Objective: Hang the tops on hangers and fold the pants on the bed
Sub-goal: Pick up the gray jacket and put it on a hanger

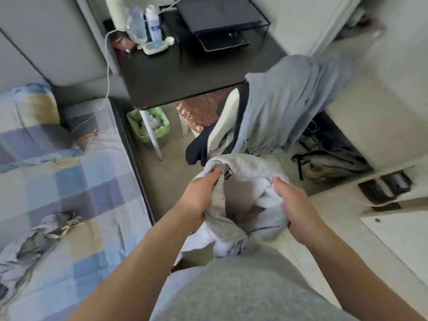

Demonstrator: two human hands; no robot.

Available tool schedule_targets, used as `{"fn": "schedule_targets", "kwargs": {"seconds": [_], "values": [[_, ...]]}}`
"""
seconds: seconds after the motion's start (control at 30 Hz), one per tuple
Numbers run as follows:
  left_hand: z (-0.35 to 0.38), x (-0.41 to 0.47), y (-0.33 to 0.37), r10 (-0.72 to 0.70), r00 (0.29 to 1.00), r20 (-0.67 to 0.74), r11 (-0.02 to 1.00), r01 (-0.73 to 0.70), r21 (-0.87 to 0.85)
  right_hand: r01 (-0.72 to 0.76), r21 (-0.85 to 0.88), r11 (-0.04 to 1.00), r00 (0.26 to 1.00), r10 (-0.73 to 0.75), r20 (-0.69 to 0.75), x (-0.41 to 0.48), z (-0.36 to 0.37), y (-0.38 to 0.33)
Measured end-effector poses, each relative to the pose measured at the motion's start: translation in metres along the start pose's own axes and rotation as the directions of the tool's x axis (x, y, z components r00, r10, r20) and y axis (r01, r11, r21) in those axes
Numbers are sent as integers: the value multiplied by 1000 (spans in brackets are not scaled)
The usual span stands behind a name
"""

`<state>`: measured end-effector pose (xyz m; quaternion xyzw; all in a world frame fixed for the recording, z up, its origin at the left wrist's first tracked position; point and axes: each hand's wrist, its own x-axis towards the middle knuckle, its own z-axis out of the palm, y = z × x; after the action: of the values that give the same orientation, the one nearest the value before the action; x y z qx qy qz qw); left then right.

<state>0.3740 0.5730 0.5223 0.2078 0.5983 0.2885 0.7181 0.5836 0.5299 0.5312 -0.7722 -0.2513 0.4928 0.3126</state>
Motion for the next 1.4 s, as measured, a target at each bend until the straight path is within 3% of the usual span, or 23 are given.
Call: {"fn": "schedule_targets", "kwargs": {"seconds": [0.23, 0.37, 0.6, 0.8, 1.03, 1.2, 1.4], "values": [[127, 29, 9, 19, 995, 94, 991, -32, 134, -61, 181, 982, 982, 91, -167, 30, -111, 6], [205, 42, 14, 51, 994, 102, 987, -65, 145, -37, 218, 975, 981, 77, -180, 65, -178, 1], [326, 63, 63, 133, 976, 171, 983, -152, 107, 72, 315, 946, 976, -1, -217, 118, -276, -51], [414, 97, 148, 283, 907, 312, 945, -320, 73, 277, 422, 863, 939, -150, -311, 169, -335, -134], [516, 135, 275, 432, 777, 459, 854, -515, 68, 667, 273, 694, 680, -416, -603, 207, -385, -265], [587, 136, 381, 439, 677, 591, 824, -566, 36, 801, 150, 579, 475, -463, -748, 221, -420, -372], [665, 114, 508, 484, 515, 707, 748, -663, -29, 882, -35, 470, 258, -545, -798, 220, -471, -494]]}}
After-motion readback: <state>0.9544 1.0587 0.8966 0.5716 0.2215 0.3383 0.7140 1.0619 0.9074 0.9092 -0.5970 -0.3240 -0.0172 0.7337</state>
